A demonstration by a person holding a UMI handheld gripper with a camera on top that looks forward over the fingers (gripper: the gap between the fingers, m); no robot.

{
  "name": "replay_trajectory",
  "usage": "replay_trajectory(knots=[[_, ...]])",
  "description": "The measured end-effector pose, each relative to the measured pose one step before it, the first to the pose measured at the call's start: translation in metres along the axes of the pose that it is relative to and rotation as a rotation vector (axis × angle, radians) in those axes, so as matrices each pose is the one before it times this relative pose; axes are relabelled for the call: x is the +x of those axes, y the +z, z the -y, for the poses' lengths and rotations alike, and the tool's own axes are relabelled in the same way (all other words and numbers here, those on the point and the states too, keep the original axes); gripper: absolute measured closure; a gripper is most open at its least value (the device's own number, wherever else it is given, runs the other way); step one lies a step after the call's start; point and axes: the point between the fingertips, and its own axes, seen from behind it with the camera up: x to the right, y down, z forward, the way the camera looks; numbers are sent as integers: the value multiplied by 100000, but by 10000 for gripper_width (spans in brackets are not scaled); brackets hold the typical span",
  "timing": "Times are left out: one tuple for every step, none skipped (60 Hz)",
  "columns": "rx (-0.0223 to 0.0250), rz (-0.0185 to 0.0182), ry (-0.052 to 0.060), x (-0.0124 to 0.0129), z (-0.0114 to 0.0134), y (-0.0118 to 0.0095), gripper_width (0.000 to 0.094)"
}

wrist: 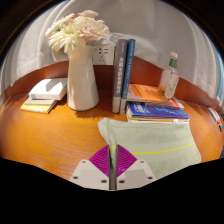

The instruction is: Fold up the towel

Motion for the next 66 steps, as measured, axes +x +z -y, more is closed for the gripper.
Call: replay_trajectory(knots=[[390, 139, -787, -14, -3, 11, 874], [217, 217, -647, -10, -28, 10, 874], [-98, 153, -217, 22, -40, 28, 874], [-356, 151, 263, -1, -32, 12, 875], [-567, 225, 496, 9, 8, -17, 893], [-630, 258, 385, 5, 187, -10, 895], [-749, 557, -282, -91, -41, -83, 896], [-844, 503, -587, 5, 102, -196, 897], [-773, 397, -706, 64, 111, -163, 898], [-365, 49, -657, 138, 259, -250, 898], [122, -85, -769, 189, 491, -320, 897], [665, -6, -961, 226, 634, -404, 897], [939, -46, -1006, 308, 715, -455, 897], [1240, -349, -860, 293, 671, -379, 897], [1243, -468, -944, 538, 862, -617, 897], [1194, -537, -712, 571, 701, -589, 898], [1296, -601, -765, 676, 800, -602, 898], [1235, -534, -565, 685, 755, -585, 898], [1163, -349, -222, 737, 710, -572, 897], [1125, -214, 90, 737, 686, -567, 898], [1167, -177, 73, 808, 673, -524, 897], [1132, -375, -131, 915, 584, -506, 898], [1042, -821, -536, 1063, 603, -408, 898], [935, -980, -550, 1142, 339, -367, 897], [718, -1214, -604, 1187, 291, -350, 897], [574, -1123, -368, 1188, 226, -273, 898], [566, -834, -23, 1145, 138, -195, 897], [469, -556, 197, 1071, 48, -116, 898], [229, -395, 394, 1023, -60, -10, 898], [156, -423, 555, 1008, -196, 62, 898], [-410, -75, 517, 1021, -247, 97, 898], [-542, -28, 589, 934, -414, 183, 898], [-709, 141, 382, 844, -493, 209, 898], [-815, 280, 214, 785, -534, 271, 898], [-804, 457, 189, 700, -574, 295, 898], [-832, 719, 266, 617, -608, 349, 896], [-500, 586, 522, 466, -762, 337, 892], [-1370, 1122, 636, 579, -687, 346, 884], [-1671, 1083, 971, 458, -849, 398, 870], [-1706, 1159, 1024, 367, -827, 360, 848], [-1417, 1122, 704, 332, -733, 325, 813], [-1019, 784, 173, 370, -591, 281, 766], [-697, 331, 75, 441, -491, 255, 705], [-60, -463, 512, 316, -464, 316, 636], [-429, 0, 598, 399, -321, 109, 570], [-130, 263, 584, 177, -312, 61, 512], [133, 132, 479, 221, -130, -1, 463], [154, 236, 387, 170, -95, -32, 425], [94, 245, 558, 112, -118, -100, 394], [-52, 279, 549, 47, -43, -166, 367], [191, 277, 261, 8, 81, -242, 342], [275, 95, -72, 16, 241, -307, 316], [739, 16, -120, 49, 180, -347, 299], [733, -104, -39, -4, 291, -397, 283], [799, 41, 64, -76, 365, -442, 271], [905, 237, 62, -169, 423, -455, 264], [914, 287, -85, -217, 454, -494, 261], [858, 363, -170, -264, 489, -522, 262], [754, 265, -170, -238, 506, -570, 260], [766, 101, -211, -221, 526, -589, 258], [606, -54, -334, -268, 596, -677, 259], [801, -25, -414, -230, 525, -643, 260], [773, -154, -223, -250, 555, -660, 261], [804, -232, 48, -266, 550, -671, 261], [876, -196, 273, -308, 601, -689, 260], [1096, -112, 363, -362, 618, -733, 261]])
